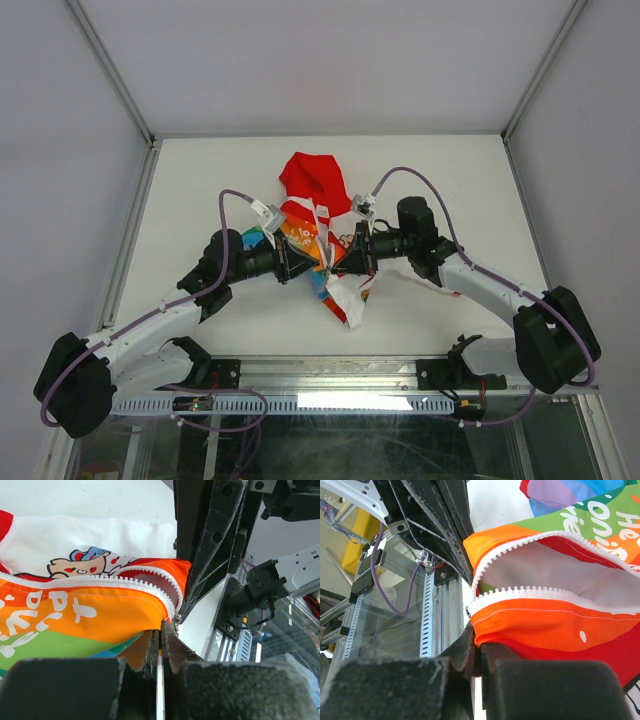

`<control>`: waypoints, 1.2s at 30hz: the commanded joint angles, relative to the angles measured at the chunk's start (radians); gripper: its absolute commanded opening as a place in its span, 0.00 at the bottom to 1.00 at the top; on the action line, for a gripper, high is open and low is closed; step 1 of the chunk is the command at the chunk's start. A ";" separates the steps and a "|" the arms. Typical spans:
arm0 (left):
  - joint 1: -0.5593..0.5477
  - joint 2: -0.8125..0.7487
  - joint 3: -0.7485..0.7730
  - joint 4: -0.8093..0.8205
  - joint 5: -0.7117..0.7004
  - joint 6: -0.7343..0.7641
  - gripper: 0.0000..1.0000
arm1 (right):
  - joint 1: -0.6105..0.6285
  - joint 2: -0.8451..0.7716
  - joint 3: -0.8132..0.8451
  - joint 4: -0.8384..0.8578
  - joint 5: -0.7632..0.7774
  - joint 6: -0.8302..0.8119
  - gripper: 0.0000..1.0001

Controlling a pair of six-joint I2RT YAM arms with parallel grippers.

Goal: Zip up the jacket

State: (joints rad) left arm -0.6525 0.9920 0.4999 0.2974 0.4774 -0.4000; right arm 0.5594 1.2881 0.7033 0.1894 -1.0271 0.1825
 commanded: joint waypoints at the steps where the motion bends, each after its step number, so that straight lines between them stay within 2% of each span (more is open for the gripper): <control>1: 0.008 -0.015 -0.007 0.057 0.041 0.024 0.00 | -0.004 0.000 0.058 0.051 -0.010 0.007 0.00; 15: 0.008 0.005 0.026 -0.076 0.094 0.091 0.00 | -0.004 0.033 0.103 0.048 -0.021 0.028 0.00; 19: 0.009 -0.013 0.039 -0.098 0.004 0.014 0.00 | -0.005 0.040 0.109 0.045 -0.034 0.025 0.00; 22: 0.013 -0.016 0.032 -0.061 -0.049 -0.093 0.10 | -0.004 0.040 0.100 0.047 -0.035 0.026 0.00; 28: 0.021 0.016 -0.004 0.079 -0.026 -0.275 0.17 | -0.004 0.033 0.090 0.055 -0.036 0.034 0.00; 29: 0.022 0.020 -0.005 0.090 -0.026 -0.290 0.20 | -0.003 0.033 0.090 0.056 -0.036 0.035 0.00; 32: 0.024 0.018 -0.007 0.106 -0.019 -0.311 0.22 | -0.004 0.033 0.088 0.057 -0.036 0.037 0.00; 36: 0.026 0.022 -0.009 0.114 -0.011 -0.320 0.21 | -0.004 0.027 0.078 0.077 -0.032 0.051 0.00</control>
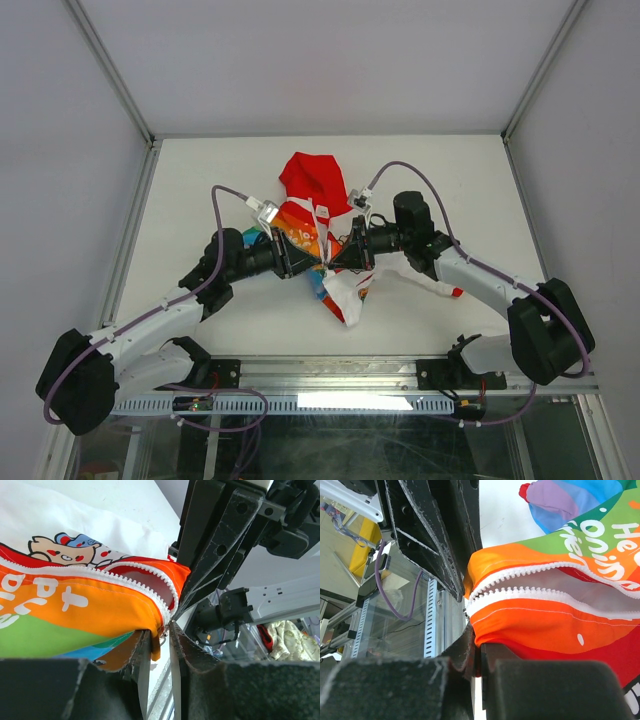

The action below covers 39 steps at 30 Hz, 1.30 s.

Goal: Zip up the jacket

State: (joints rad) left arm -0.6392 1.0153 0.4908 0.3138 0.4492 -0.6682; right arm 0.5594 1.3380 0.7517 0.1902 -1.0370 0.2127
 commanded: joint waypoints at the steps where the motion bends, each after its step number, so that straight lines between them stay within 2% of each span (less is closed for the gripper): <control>1: 0.013 0.004 0.001 0.099 0.020 -0.055 0.19 | -0.003 -0.023 0.029 0.084 -0.025 0.027 0.00; 8: 0.012 0.038 0.014 0.101 0.060 -0.054 0.00 | -0.004 -0.023 0.025 0.116 -0.020 0.054 0.00; 16: 0.012 0.031 0.079 -0.116 0.077 0.056 0.00 | -0.019 -0.021 0.043 0.132 0.018 0.101 0.00; 25: 0.013 0.021 0.094 -0.219 0.113 0.103 0.00 | -0.043 0.012 0.081 0.166 0.073 0.154 0.00; 34: 0.013 0.145 0.183 -0.405 0.065 0.178 0.00 | -0.072 0.068 0.119 0.214 0.159 0.207 0.00; 39: 0.026 0.170 0.224 -0.415 0.064 0.132 0.00 | -0.077 0.104 0.139 0.181 0.177 0.186 0.01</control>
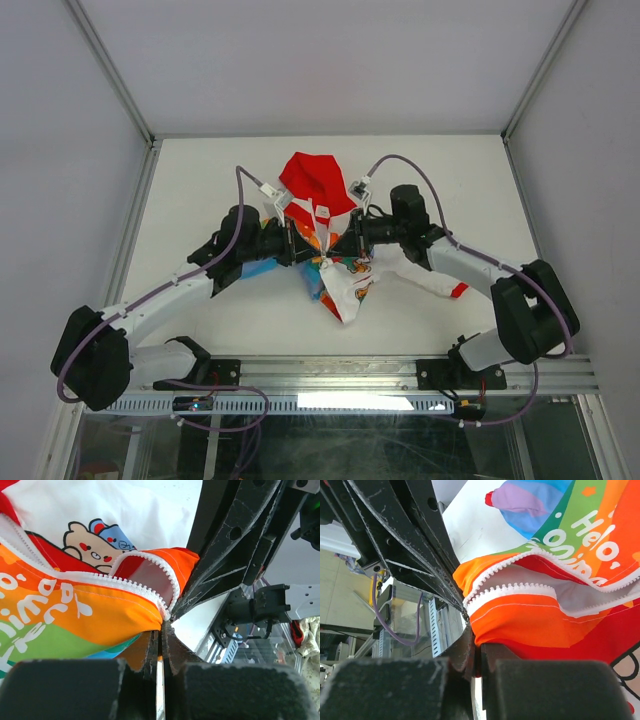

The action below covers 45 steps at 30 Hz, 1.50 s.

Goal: Zip up the jacket

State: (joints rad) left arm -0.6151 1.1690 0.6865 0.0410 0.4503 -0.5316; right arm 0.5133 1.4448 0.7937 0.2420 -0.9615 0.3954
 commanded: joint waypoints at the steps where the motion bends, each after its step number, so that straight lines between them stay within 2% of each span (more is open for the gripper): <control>1: 0.011 0.023 0.040 -0.154 0.066 -0.018 0.00 | -0.034 -0.010 0.092 0.115 0.114 -0.009 0.07; 4: 0.046 0.058 0.088 -0.231 0.084 -0.041 0.00 | -0.036 -0.054 0.078 0.056 0.153 -0.080 0.29; 10: 0.087 0.142 0.182 -0.334 0.178 -0.068 0.00 | -0.030 -0.184 0.054 -0.122 0.233 -0.280 0.52; 14: 0.093 0.171 0.219 -0.375 0.211 -0.076 0.00 | 0.028 -0.277 0.036 -0.226 0.300 -0.467 0.60; 18: 0.099 0.187 0.238 -0.396 0.228 -0.080 0.00 | 0.144 -0.385 -0.057 -0.223 0.455 -0.604 0.62; 26: 0.099 0.206 0.253 -0.409 0.247 -0.086 0.00 | 0.385 -0.476 -0.191 -0.112 0.849 -0.678 0.62; 33: 0.098 0.218 0.259 -0.417 0.251 -0.088 0.00 | 0.572 -0.397 -0.230 0.043 1.147 -0.738 0.57; 45: 0.098 0.219 0.258 -0.426 0.249 -0.088 0.00 | 0.713 -0.207 -0.223 0.196 1.366 -0.777 0.60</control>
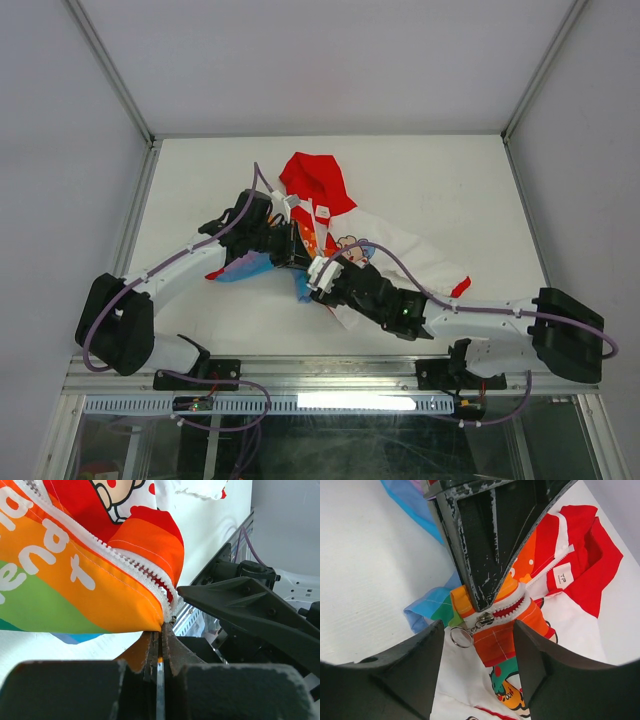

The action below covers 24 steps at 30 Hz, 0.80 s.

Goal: Zip up the jacket

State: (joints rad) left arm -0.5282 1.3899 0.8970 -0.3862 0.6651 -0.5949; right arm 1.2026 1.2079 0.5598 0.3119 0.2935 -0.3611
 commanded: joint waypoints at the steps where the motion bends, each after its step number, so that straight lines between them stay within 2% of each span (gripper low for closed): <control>1: 0.011 0.000 0.046 0.001 0.034 -0.025 0.00 | 0.032 0.046 0.013 0.127 0.133 -0.022 0.60; 6: 0.011 0.000 0.041 0.001 0.035 -0.023 0.00 | 0.047 0.074 0.016 0.128 0.197 -0.038 0.59; 16: 0.011 0.005 0.043 -0.029 -0.003 -0.001 0.00 | 0.049 -0.003 0.058 -0.046 0.137 -0.045 0.54; 18: 0.011 0.005 0.043 -0.036 -0.010 0.005 0.00 | 0.049 -0.014 0.065 -0.065 0.075 -0.031 0.49; 24: 0.012 0.003 0.041 -0.046 -0.012 0.012 0.00 | 0.048 -0.016 0.089 -0.097 0.056 -0.029 0.38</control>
State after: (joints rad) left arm -0.5282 1.4006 0.8970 -0.4335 0.6556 -0.5877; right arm 1.2465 1.2232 0.5903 0.2150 0.3779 -0.3981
